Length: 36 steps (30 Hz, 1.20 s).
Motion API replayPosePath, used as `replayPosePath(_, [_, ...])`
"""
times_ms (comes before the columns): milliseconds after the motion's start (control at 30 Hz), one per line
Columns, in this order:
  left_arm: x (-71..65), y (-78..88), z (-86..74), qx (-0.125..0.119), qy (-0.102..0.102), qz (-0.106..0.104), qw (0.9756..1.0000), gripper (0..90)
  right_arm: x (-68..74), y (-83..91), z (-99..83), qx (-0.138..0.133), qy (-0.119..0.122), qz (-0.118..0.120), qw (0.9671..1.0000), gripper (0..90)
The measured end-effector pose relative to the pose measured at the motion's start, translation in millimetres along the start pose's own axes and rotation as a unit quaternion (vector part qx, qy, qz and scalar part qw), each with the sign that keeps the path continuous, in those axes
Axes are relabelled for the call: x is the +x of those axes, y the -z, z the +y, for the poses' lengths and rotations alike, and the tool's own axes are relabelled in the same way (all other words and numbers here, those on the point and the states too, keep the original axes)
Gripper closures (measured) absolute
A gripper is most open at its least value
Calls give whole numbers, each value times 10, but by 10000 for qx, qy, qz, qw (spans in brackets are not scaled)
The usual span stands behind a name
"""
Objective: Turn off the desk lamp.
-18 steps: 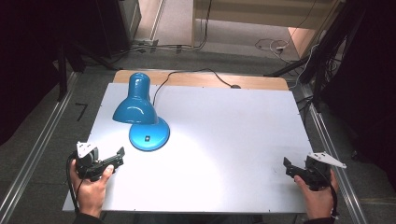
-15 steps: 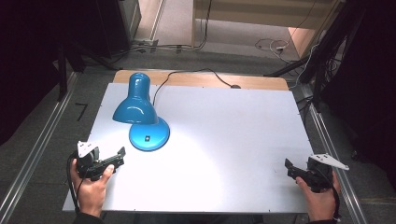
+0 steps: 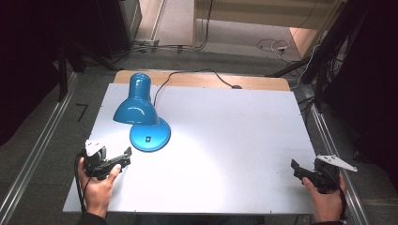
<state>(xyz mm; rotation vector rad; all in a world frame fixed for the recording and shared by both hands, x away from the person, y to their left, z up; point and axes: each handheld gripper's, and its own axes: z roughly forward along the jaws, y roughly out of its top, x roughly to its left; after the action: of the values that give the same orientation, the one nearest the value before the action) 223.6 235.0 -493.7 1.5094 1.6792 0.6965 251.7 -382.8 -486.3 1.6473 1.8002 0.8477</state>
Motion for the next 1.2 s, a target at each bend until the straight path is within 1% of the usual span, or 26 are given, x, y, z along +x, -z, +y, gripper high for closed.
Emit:
replayPosePath(33, [-9,-5,0,-3,-11,-28,10000,79,7,-2,3,13,-16,24,10000,111])
replayPosePath(133, [-22,-8,-1,12,0,-34,10000,79,13,-21,4,99,33,14,9999,111])
replayPosePath(233, [-31,-12,4,12,-12,-47,10000,79,13,-29,0,142,13,32,9999,111])
replayPosePath(633, [-68,-38,19,0,-37,-46,10000,79,14,-34,-4,178,32,63,9998,111])
replayPosePath(767, [-76,-39,24,-9,-38,-53,10000,78,16,-47,-8,232,56,21,9997,112])
replayPosePath(900, [-87,-44,31,-2,-37,-87,10000,79,10,-50,-9,242,7,28,9997,113])
replayPosePath(1067, [-105,-55,35,-22,-42,-100,9999,78,9,-48,-10,240,35,10,9997,112])
replayPosePath(1200, [-118,-56,41,-41,-44,-115,9999,79,4,-41,-10,234,-4,11,9997,113])
